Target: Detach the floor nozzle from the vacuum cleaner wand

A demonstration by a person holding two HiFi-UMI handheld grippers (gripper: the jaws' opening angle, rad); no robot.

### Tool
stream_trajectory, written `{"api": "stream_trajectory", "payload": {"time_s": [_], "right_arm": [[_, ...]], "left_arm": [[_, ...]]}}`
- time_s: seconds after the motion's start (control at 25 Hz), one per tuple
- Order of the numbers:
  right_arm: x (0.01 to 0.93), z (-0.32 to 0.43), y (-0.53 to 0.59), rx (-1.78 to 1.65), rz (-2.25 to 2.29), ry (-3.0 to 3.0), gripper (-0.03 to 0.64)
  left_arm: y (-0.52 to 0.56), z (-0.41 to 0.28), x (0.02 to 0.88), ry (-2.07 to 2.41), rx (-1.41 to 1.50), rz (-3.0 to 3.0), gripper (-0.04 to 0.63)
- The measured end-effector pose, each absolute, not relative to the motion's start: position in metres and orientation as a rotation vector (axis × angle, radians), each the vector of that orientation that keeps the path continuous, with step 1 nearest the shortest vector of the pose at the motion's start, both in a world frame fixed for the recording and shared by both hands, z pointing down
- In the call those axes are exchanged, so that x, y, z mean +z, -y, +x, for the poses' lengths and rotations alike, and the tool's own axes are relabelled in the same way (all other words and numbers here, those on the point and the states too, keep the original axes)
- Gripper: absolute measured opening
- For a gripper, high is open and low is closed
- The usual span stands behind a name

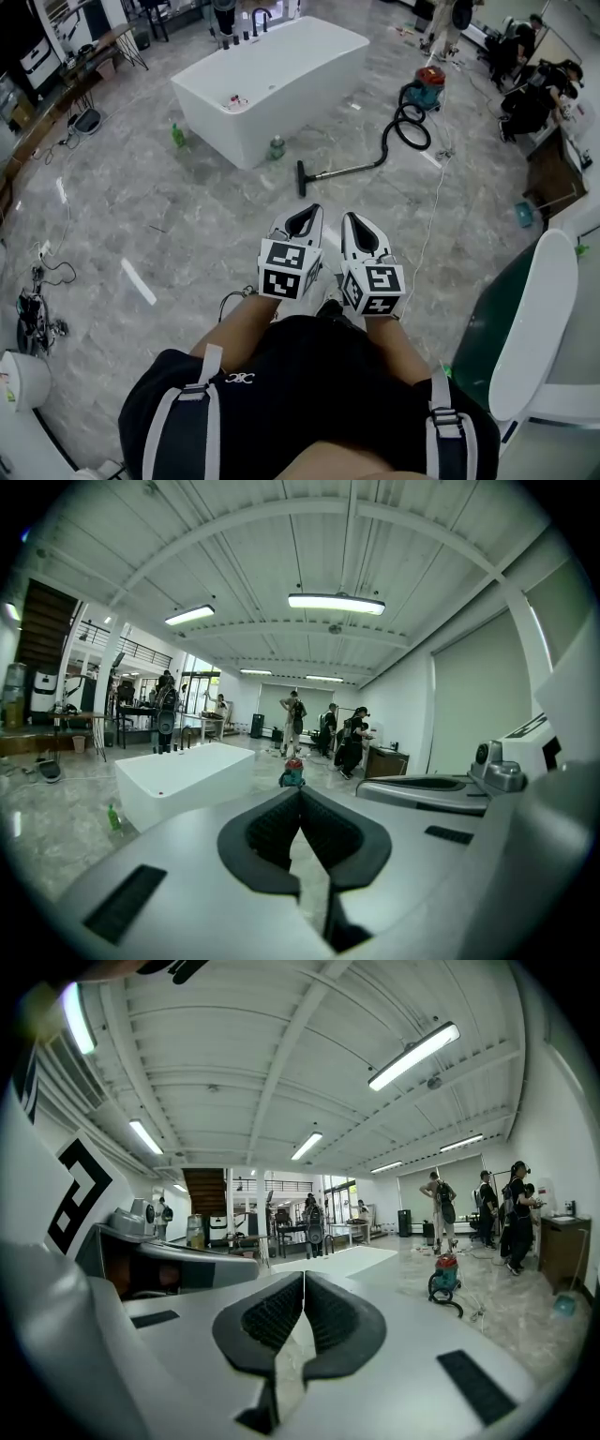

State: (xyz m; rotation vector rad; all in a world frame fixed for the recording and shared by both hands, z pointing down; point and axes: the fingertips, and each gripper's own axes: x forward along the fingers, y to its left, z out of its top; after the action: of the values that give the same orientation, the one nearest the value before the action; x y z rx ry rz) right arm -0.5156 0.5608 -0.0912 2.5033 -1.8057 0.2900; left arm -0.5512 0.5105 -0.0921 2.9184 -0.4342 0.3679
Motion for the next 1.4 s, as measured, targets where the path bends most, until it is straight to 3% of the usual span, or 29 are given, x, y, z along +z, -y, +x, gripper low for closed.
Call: {"api": "stream_trajectory", "payload": {"time_s": [1.0, 1.4], "right_arm": [[-0.100, -0.237, -0.511, 0.252, 2.503, 1.829, 0.014], [-0.083, -0.179, -0.506, 0.317, 2.516, 1.828, 0.014]], "left_arm": [[-0.461, -0.262, -0.101, 0.397, 0.357, 2.945, 0.009], [-0.454, -0.208, -0.084, 0.400, 0.418, 2.924, 0.009]]}}
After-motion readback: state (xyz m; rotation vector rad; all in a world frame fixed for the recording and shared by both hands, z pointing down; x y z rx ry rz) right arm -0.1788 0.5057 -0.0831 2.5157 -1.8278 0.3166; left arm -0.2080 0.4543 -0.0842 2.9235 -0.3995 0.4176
